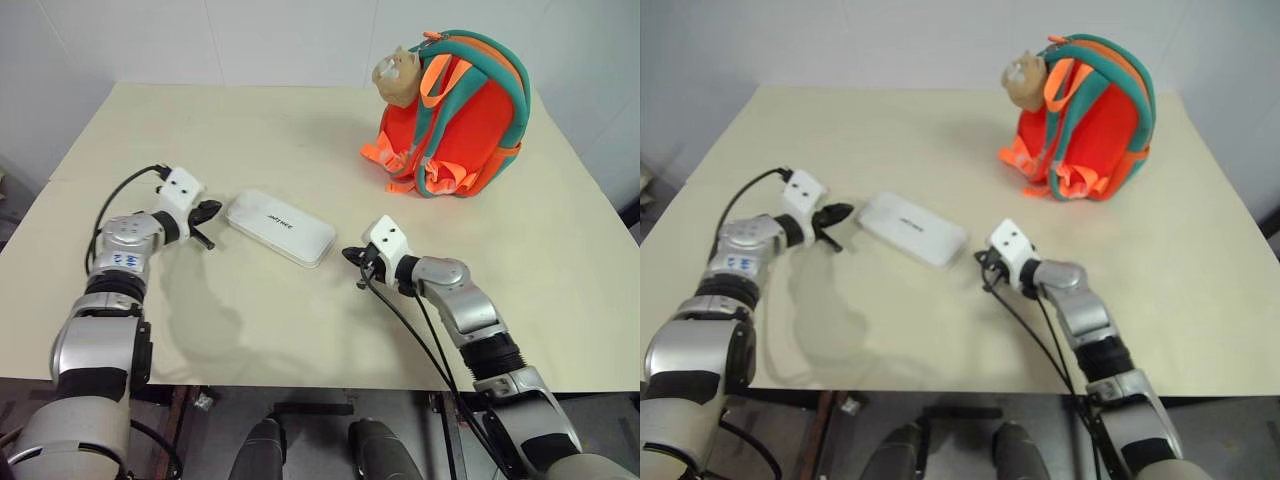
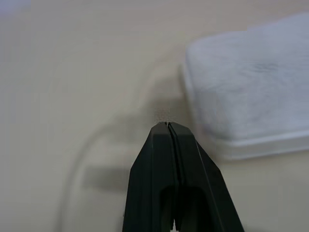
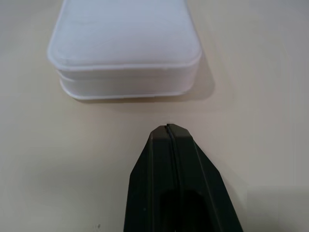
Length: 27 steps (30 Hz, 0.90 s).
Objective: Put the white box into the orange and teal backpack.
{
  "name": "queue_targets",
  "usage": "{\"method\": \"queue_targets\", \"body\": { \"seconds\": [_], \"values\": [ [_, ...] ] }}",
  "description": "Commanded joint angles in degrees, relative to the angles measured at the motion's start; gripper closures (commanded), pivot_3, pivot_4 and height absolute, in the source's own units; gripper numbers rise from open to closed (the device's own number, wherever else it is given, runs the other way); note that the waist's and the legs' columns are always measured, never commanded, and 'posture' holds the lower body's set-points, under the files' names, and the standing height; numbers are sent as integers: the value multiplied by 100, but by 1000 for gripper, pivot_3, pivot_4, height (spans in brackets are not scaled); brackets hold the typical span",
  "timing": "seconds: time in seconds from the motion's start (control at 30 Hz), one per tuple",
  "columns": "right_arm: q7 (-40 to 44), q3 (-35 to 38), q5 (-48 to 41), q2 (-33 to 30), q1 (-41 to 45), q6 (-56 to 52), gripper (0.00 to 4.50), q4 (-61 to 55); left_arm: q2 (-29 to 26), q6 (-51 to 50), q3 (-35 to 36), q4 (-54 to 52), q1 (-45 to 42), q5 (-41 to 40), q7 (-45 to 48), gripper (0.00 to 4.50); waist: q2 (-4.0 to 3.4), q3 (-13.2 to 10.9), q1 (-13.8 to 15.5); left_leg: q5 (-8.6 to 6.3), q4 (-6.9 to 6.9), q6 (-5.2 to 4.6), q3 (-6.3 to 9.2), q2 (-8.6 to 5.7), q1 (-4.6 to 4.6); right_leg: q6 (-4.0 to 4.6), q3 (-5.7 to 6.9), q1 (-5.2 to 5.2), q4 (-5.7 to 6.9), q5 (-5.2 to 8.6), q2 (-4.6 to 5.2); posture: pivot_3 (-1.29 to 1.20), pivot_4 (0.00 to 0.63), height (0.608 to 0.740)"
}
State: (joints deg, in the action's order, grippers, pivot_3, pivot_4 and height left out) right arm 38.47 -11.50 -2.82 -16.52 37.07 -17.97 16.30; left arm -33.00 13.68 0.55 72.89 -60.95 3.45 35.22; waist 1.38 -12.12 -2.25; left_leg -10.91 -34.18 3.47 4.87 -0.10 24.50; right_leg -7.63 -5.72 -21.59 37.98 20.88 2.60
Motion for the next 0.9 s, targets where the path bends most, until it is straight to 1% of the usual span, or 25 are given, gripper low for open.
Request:
{"method": "queue_targets", "body": {
  "seconds": [0.03, 0.1, 0.27, 0.37, 0.5, 0.67, 0.9],
  "values": [
    [-248, -96, 91, 314, 190, 11, 4500, -39, 99, -30, -19, 127, -196, 175, -357, 4475, 0, 0, -29, 1, 0, 1, 0, 1, 0, 0, 0, 0, 2, 0, -2, 0, 150, 740],
    [-292, -135, 125, 457, 191, -29, 4500, -91, 182, 25, 45, 141, -199, 145, -294, 4475, 1, 1, -54, 1, 0, 2, 1, 2, -1, 0, 0, 0, 4, 0, -2, 0, 150, 740],
    [-221, -190, 108, 575, 112, -158, 4500, -299, 267, 219, 207, 40, -124, -30, 398, 4475, 2, 2, -75, 6, -2, 4, 1, -1, -1, 0, 1, 1, 9, 0, 0, 0, 150, 740],
    [-78, -137, 80, 375, -15, -242, 4500, -494, 167, 312, 278, -164, 155, -162, 1078, 4475, 2, 2, -81, 7, -1, 5, 2, -1, -2, 0, 2, 1, 10, 0, 0, 0, 150, 740],
    [99, -52, 27, 96, -144, -378, 4500, -759, 106, 320, 284, -561, 573, -318, 1690, 4475, 3, 2, -71, 8, 1, 6, 1, -1, -2, 0, 2, 3, 6, 0, 1, 0, 150, 740],
    [455, 93, -103, -431, -382, -698, 4500, -1311, 173, -10, 245, -1786, 1492, -642, 2157, 4475, 2, 3, -48, 8, 0, 5, 3, -2, -4, 0, 3, 9, 5, 0, 4, 0, 150, 740],
    [887, 361, -373, -1214, -716, -1170, 4500, -2005, 541, -1041, 75, -3941, 2606, -1010, 2093, 4475, 1, 5, 50, 8, -2, 4, 6, 1, -6, 1, 3, 12, 2, 0, 4, 0, 150, 740]
  ]
}}
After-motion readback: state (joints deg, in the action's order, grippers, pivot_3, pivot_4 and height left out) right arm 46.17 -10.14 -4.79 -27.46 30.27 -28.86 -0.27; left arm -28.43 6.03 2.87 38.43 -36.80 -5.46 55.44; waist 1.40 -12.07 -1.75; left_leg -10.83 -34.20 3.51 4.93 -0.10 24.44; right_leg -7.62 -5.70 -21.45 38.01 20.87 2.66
